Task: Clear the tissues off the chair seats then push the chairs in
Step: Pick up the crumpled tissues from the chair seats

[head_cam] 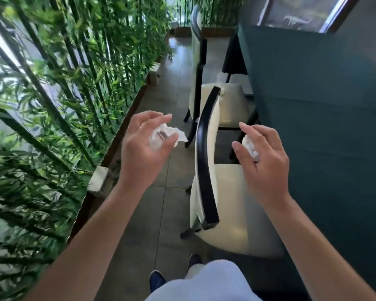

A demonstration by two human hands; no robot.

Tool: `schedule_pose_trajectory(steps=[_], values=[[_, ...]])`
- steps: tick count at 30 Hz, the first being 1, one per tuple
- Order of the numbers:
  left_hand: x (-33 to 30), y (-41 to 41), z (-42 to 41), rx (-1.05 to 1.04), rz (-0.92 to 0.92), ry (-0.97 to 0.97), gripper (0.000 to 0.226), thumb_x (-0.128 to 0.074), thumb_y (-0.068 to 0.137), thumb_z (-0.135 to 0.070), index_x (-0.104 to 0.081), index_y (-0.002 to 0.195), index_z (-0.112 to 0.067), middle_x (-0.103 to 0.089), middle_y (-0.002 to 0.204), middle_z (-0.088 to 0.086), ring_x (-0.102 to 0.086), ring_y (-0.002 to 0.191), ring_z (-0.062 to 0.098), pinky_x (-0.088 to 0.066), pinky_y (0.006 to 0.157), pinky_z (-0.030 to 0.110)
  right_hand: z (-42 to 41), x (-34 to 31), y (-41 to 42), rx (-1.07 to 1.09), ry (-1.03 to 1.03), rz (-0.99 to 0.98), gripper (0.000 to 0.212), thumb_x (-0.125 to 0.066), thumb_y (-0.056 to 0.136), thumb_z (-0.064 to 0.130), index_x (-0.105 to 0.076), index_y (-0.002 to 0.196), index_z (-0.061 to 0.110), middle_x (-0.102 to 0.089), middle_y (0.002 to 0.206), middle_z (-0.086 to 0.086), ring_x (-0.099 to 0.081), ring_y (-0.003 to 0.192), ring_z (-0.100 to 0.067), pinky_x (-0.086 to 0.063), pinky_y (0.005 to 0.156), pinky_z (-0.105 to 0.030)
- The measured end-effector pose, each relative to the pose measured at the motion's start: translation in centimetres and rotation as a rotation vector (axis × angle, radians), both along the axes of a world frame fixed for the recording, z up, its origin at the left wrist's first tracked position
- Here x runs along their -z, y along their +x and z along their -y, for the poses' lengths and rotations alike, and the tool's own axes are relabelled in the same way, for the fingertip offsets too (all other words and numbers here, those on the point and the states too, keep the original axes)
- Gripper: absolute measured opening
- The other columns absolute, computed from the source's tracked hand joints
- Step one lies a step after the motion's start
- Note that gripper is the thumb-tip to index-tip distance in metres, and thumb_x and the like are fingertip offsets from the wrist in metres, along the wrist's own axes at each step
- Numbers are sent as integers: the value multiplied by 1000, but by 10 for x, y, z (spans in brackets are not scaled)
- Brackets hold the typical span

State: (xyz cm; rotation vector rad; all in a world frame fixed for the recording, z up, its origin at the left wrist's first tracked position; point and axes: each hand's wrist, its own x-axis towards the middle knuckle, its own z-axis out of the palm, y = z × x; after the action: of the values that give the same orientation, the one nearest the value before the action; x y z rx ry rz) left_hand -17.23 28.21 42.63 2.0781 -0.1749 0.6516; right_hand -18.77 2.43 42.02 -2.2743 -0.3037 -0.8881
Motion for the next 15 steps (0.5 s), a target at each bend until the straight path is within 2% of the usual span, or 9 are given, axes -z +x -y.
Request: schedule_pose_trajectory(steps=[2,4,6,9,12,15], values=[[-2,1,-2,-19,46,23,35,-78,90,-23,-72,124,-17,-59,125,1,-54,118,0,-43,104,13,-1,-3,7,-8,-43,50,35,-69,100,25,-70,130,7,-64,120,-7,-57,103,0,-47,88,-12],[-2,4,-3,-24,105,80,32,-78,91,-24,-73,121,-15,-58,126,2,-56,117,4,-47,102,15,1,-5,16,-2,-120,110,29,-68,100,20,-71,127,7,-65,118,-8,-63,99,-14,-55,79,-27],[-2,10,-1,-15,140,110,30,-77,91,-26,-74,119,-15,-59,127,3,-58,116,9,-49,99,16,3,-7,24,23,-186,173,26,-68,98,10,-73,124,8,-66,119,-9,-66,100,-23,-56,76,-34],[-3,26,4,-18,173,166,31,-78,90,-25,-74,118,-14,-60,128,6,-55,116,5,-45,99,10,7,-8,35,39,-259,224,31,-70,95,2,-74,125,10,-68,124,-9,-66,101,-27,-51,85,-27],[-5,40,15,-3,188,173,32,-77,90,-25,-75,119,-13,-60,127,7,-52,116,2,-40,100,5,13,-6,47,35,-262,231,29,-70,99,12,-72,128,8,-67,134,-6,-66,97,-25,-49,91,-24],[-2,56,20,48,198,170,34,-76,90,-31,-75,120,-13,-61,127,6,-53,116,2,-41,101,8,12,-3,58,53,-258,220,31,-71,100,17,-72,129,9,-66,138,-4,-68,96,-25,-51,91,-25]])
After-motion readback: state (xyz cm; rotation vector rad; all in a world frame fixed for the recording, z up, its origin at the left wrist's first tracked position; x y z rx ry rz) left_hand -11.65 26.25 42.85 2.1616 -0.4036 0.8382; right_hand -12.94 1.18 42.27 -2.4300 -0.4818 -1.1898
